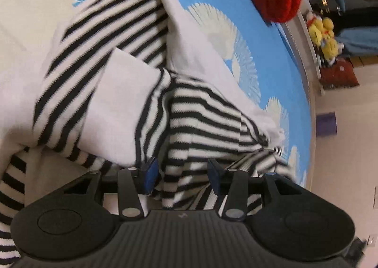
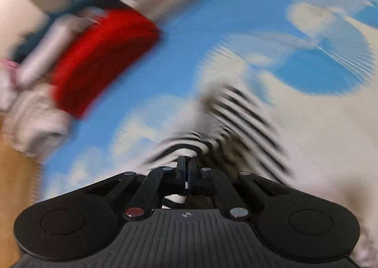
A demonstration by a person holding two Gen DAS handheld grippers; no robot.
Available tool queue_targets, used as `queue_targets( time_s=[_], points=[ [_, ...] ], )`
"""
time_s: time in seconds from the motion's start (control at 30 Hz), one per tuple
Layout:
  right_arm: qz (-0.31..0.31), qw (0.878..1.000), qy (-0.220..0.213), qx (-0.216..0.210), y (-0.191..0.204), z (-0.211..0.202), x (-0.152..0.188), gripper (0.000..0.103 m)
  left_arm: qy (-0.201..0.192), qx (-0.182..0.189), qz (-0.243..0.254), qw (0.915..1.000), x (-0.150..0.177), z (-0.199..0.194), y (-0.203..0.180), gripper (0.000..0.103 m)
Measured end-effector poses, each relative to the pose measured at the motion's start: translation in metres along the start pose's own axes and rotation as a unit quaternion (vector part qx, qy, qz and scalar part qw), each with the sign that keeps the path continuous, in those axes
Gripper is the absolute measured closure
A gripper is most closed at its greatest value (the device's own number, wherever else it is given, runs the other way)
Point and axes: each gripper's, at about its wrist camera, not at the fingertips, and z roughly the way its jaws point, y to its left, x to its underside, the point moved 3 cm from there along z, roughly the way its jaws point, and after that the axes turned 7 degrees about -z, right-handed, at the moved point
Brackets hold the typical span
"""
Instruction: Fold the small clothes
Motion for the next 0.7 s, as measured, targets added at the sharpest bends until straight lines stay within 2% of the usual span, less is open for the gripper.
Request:
queue_targets(
  time_s=[0.07, 0.13, 0.17, 0.2, 0.23, 0.27, 0.33, 0.4, 0.43, 0.5, 0.57, 0.6, 0.63, 0.67, 0.7],
  points=[
    [0.017, 0.999, 0.036, 0.008, -0.01, 0.011, 0.007, 0.097, 0.011, -0.015, 0.021, 0.9996, 0.005, 0.006, -0.003, 0.054],
    [0.031, 0.999, 0.042, 0.011, -0.011, 0.016, 0.01, 0.096, 0.013, -0.03, 0.039, 0.9987, 0.009, 0.009, -0.004, 0.059],
    [0.028, 0.999, 0.04, 0.011, -0.009, 0.016, 0.01, 0.092, 0.013, -0.034, 0.048, 0.9982, 0.011, 0.011, -0.007, 0.065],
    [0.021, 0.999, 0.039, 0.01, -0.005, 0.018, 0.009, 0.087, 0.012, -0.037, 0.059, 0.9975, 0.011, 0.011, -0.009, 0.088],
    [0.015, 0.999, 0.04, 0.01, -0.002, 0.019, 0.009, 0.075, 0.007, -0.042, 0.07, 0.9966, 0.012, 0.011, -0.012, 0.101],
    [0.014, 0.999, 0.041, 0.011, -0.001, 0.021, 0.009, 0.069, -0.002, -0.042, 0.083, 0.9957, 0.011, 0.008, -0.015, 0.101],
    [0.016, 0.999, 0.046, 0.007, 0.0, 0.024, 0.011, 0.069, -0.026, -0.026, 0.104, 0.9939, 0.006, -0.004, -0.023, 0.101],
    [0.008, 0.999, 0.049, -0.006, 0.003, 0.027, 0.013, 0.091, -0.077, -0.003, 0.131, 0.9885, -0.003, -0.027, -0.034, 0.102],
    [0.005, 0.999, 0.044, -0.015, 0.008, 0.027, 0.012, 0.102, -0.114, 0.007, 0.141, 0.9834, -0.008, -0.042, -0.039, 0.102],
    [0.002, 0.998, 0.022, -0.052, 0.019, 0.018, 0.01, 0.102, -0.183, 0.021, 0.16, 0.9698, -0.015, -0.07, -0.046, 0.102],
    [-0.019, 0.995, 0.009, -0.095, 0.037, 0.003, 0.007, 0.102, -0.224, 0.037, 0.172, 0.9586, -0.019, -0.092, -0.05, 0.102],
    [-0.036, 0.993, 0.005, -0.11, 0.046, -0.004, 0.008, 0.102, -0.23, 0.04, 0.171, 0.9571, -0.019, -0.096, -0.049, 0.102],
    [-0.057, 0.992, 0.011, -0.112, 0.053, -0.007, 0.01, 0.102, -0.225, 0.034, 0.168, 0.9592, -0.02, -0.096, -0.045, 0.102],
    [-0.076, 0.992, 0.03, -0.096, 0.056, -0.005, 0.014, 0.102, -0.204, 0.014, 0.166, 0.9646, -0.021, -0.089, -0.041, 0.101],
    [-0.088, 0.992, 0.056, -0.072, 0.054, 0.003, 0.019, 0.102, -0.171, -0.021, 0.162, 0.9716, -0.022, -0.077, -0.035, 0.1]
  ],
)
